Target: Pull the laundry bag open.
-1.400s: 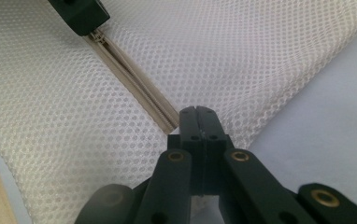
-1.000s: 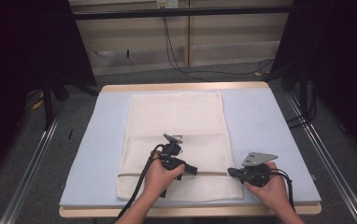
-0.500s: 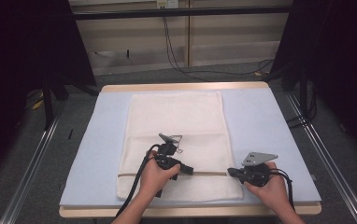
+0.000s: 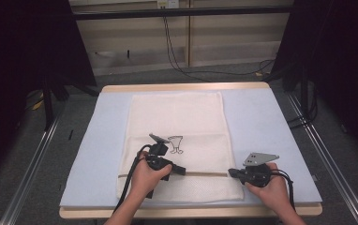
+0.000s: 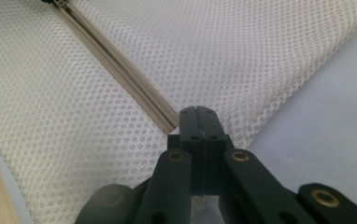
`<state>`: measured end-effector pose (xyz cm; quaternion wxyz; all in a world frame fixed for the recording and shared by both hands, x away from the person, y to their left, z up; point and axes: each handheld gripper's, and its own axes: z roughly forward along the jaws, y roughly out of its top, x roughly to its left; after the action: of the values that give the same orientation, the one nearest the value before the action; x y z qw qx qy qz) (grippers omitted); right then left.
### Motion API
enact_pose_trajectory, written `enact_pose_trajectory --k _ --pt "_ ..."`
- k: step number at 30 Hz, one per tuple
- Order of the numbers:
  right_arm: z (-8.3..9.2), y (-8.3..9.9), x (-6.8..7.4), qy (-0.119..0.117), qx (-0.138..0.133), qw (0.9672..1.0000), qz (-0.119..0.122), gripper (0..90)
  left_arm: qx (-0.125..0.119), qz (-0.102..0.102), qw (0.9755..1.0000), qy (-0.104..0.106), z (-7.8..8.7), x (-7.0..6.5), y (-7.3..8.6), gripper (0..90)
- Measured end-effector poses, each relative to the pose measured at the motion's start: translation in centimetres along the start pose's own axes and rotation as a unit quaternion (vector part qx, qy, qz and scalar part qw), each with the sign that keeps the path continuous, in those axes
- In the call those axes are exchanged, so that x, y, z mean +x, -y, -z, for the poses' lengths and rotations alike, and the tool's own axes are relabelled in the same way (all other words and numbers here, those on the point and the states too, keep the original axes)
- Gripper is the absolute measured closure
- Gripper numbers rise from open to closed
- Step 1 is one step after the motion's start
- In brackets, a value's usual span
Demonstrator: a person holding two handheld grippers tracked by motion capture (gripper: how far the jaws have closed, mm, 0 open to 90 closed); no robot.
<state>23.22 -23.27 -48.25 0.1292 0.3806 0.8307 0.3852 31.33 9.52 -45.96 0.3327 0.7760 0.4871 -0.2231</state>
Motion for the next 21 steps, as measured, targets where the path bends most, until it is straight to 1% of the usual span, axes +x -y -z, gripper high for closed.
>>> enact_pose_trajectory --k 1,2,4,5,6,7,8,9,10,11,15,17,18,19,21 --pt "0.0 0.0 0.0 0.0 0.0 1.0 0.0 90.0 -0.003 0.002 1.0 0.003 0.2 0.1 0.1 87.5" --pt "0.0 0.0 0.0 0.003 0.0 1.0 0.0 90.0 -0.002 -0.003 1.0 -0.002 0.4 0.3 0.1 87.5" --pt "0.0 0.0 0.1 0.004 0.002 1.0 0.004 90.0 -0.005 -0.001 1.0 -0.005 0.8 0.4 0.2 87.5" --pt "0.0 0.0 0.1 0.004 0.002 1.0 0.004 90.0 -0.006 -0.005 0.9999 -0.007 1.1 0.6 0.3 87.5" --pt "0.0 0.0 0.1 0.004 0.003 1.0 0.004 90.0 -0.009 0.001 1.0 0.002 1.1 0.6 0.4 87.5" --pt "0.0 0.0 0.1 0.004 0.003 1.0 0.004 90.0 -0.007 -0.004 0.9999 -0.006 1.3 0.8 0.4 87.5" --pt "0.0 0.0 0.1 0.003 0.002 1.0 0.005 90.0 -0.008 0.0 1.0 0.0 1.4 0.9 0.5 87.5" --pt "0.0 0.0 0.1 0.003 0.002 1.0 0.005 90.0 -0.009 -0.004 0.9999 -0.001 1.5 1.0 0.6 87.5" --pt "0.0 0.0 0.1 0.003 0.002 1.0 0.005 90.0 -0.011 -0.002 0.9999 -0.004 1.6 1.0 0.7 87.5" --pt "0.0 0.0 0.1 0.004 0.001 1.0 0.006 90.0 -0.016 0.001 0.9999 0.0 1.7 1.1 0.7 87.5" --pt "0.0 0.0 0.2 0.004 0.003 1.0 0.005 90.0 -0.012 0.0 0.9999 -0.003 1.9 1.4 0.8 87.5" --pt "0.0 0.0 0.1 0.005 0.001 1.0 0.006 90.0 -0.013 0.006 0.9999 0.007 1.8 1.6 0.9 87.5" --pt "0.0 0.0 0.1 0.005 0.001 1.0 0.005 90.0 -0.013 0.007 0.9999 0.007 1.8 1.6 0.9 87.5" --pt "0.0 0.0 0.1 0.004 0.001 1.0 0.005 90.0 -0.011 0.002 0.9999 0.003 1.8 1.8 1.0 87.5" --pt "0.0 0.0 0.1 0.003 0.001 1.0 0.005 90.0 -0.011 0.004 0.9999 0.004 1.8 1.7 1.0 87.5"
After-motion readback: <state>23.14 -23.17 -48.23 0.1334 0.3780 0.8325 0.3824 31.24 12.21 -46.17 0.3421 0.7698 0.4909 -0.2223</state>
